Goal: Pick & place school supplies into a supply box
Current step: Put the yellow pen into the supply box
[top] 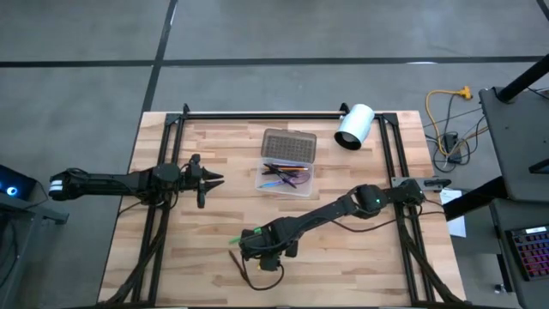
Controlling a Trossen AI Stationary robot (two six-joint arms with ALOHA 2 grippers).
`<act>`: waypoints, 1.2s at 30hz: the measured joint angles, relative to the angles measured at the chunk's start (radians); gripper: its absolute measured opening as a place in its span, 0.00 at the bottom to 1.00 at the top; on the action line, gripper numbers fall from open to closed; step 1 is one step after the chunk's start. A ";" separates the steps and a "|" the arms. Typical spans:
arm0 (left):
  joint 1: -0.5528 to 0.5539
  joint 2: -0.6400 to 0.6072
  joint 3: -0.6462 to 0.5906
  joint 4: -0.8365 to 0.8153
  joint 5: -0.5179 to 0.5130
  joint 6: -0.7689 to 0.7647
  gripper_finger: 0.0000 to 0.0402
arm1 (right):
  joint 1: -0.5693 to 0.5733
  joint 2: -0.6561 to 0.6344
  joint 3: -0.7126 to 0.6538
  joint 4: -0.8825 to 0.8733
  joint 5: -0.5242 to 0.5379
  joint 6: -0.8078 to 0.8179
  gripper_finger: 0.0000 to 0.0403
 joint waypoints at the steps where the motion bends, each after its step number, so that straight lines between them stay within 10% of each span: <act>1: 0.000 0.000 0.000 0.000 0.000 0.000 0.17 | 0.000 0.000 0.000 0.000 0.000 0.000 0.33; 36: 0.000 0.000 0.000 0.000 0.000 0.000 0.17 | 0.000 0.011 -0.013 0.013 0.000 0.002 0.33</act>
